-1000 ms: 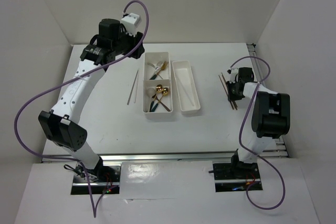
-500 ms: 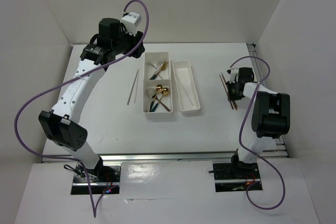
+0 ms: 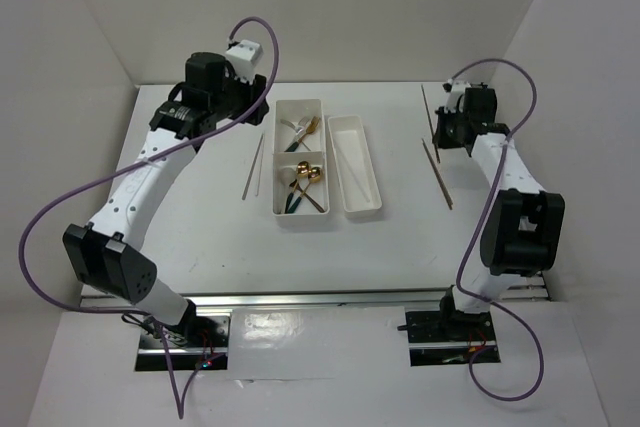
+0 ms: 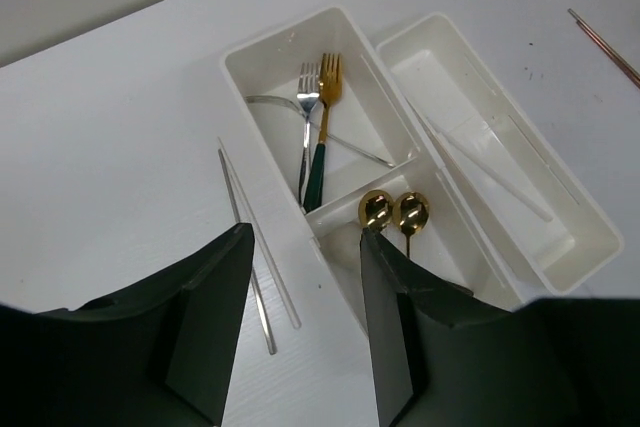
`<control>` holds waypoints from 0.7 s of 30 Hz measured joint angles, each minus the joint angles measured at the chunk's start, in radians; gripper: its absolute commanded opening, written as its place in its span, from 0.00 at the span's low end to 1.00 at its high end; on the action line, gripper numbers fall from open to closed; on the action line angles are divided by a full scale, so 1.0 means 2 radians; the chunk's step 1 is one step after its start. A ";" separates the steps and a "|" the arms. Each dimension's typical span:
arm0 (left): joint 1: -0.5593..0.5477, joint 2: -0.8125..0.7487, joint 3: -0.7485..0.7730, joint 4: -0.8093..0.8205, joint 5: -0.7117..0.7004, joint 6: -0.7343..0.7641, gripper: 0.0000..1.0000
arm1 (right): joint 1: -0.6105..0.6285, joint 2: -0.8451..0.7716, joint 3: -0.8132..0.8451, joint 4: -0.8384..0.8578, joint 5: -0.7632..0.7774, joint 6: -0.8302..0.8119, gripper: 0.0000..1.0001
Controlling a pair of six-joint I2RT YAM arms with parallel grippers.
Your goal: Sort the eating utensils into containers
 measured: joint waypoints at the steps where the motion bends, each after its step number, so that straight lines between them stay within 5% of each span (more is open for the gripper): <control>1: 0.000 -0.005 -0.007 0.001 -0.005 -0.001 0.61 | 0.008 -0.007 0.021 0.003 -0.004 0.012 0.00; 9: 0.004 -0.037 -0.046 0.013 -0.064 -0.015 1.00 | 0.139 -0.036 0.060 0.010 -0.036 0.119 0.00; 20: 0.033 -0.068 -0.056 0.011 -0.092 -0.024 1.00 | 0.200 0.078 0.060 0.000 -0.041 0.177 0.00; 21: 0.035 -0.069 -0.056 0.010 -0.093 -0.025 1.00 | 0.201 0.086 0.060 0.000 -0.041 0.179 0.09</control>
